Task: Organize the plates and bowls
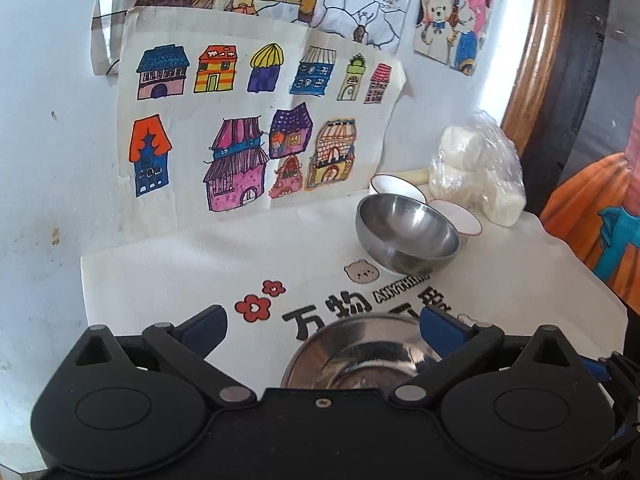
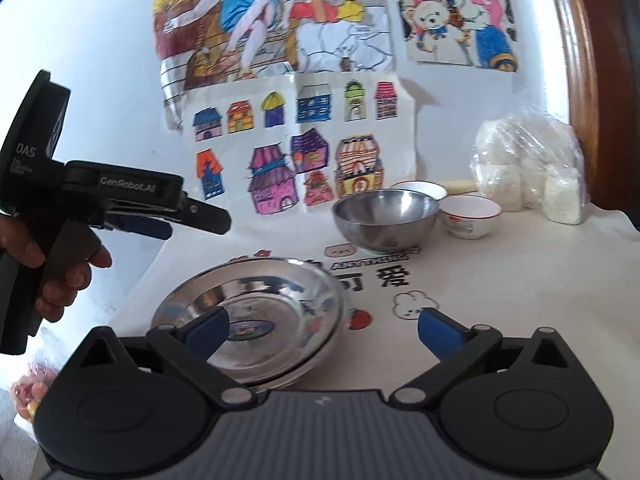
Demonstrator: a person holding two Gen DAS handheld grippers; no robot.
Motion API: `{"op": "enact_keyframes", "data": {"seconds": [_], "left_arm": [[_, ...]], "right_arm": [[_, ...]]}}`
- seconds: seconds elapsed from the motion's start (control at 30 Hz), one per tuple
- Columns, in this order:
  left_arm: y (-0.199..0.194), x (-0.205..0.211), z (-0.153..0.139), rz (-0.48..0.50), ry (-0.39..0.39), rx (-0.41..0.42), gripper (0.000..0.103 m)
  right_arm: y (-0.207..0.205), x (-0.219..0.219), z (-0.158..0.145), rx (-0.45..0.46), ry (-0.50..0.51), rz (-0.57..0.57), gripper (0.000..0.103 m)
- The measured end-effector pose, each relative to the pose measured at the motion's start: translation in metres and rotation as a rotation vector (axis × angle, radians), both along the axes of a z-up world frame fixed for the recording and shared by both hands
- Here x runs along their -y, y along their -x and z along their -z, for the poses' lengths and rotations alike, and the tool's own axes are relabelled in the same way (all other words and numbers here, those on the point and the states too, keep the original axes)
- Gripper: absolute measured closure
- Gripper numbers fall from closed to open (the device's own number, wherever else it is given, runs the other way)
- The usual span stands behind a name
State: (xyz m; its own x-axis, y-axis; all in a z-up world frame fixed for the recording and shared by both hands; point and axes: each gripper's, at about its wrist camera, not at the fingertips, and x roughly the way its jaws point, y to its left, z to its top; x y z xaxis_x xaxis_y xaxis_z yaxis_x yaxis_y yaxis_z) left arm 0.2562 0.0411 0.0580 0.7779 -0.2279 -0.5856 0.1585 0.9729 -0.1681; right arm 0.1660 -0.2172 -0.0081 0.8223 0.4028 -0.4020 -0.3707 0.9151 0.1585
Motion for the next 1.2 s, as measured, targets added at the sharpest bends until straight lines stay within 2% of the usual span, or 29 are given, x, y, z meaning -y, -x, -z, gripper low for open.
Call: {"op": "enact_keyframes", "data": {"seconds": [0.37, 0.53, 0.6, 0.73, 0.8, 0.97, 1.03, 1.2], "left_arm": [[-0.036, 0.021, -0.008, -0.039, 0.044, 0.020, 0.001], [-0.058, 0.037, -0.011, -0.038, -0.003, 0.042, 0.001], [-0.070, 0.044, -0.012, -0.042, -0.025, 0.052, 0.001], [-0.097, 0.054, -0.008, -0.036, -0.021, 0.030, 0.001], [-0.108, 0.057, -0.003, -0.028, -0.013, 0.012, 0.001], [-0.134, 0.060, 0.010, -0.016, 0.011, -0.020, 0.001], [-0.142, 0.059, 0.013, -0.018, 0.021, -0.029, 0.001], [-0.156, 0.059, 0.021, -0.008, 0.048, -0.058, 0.001]], "right_arm": [[-0.026, 0.051, -0.023, 0.050, 0.014, 0.173, 0.000], [-0.056, 0.065, -0.033, 0.075, 0.004, 0.239, 0.000], [-0.074, 0.066, -0.034, 0.055, -0.017, 0.257, 0.000], [-0.110, 0.062, -0.032, -0.027, -0.076, 0.226, 0.000], [-0.128, 0.058, -0.029, -0.074, -0.090, 0.216, 0.004], [-0.159, 0.055, -0.017, -0.175, -0.145, 0.211, 0.020], [-0.167, 0.055, -0.013, -0.190, -0.181, 0.200, 0.021], [-0.186, 0.047, -0.008, -0.217, -0.200, 0.191, 0.033]]}}
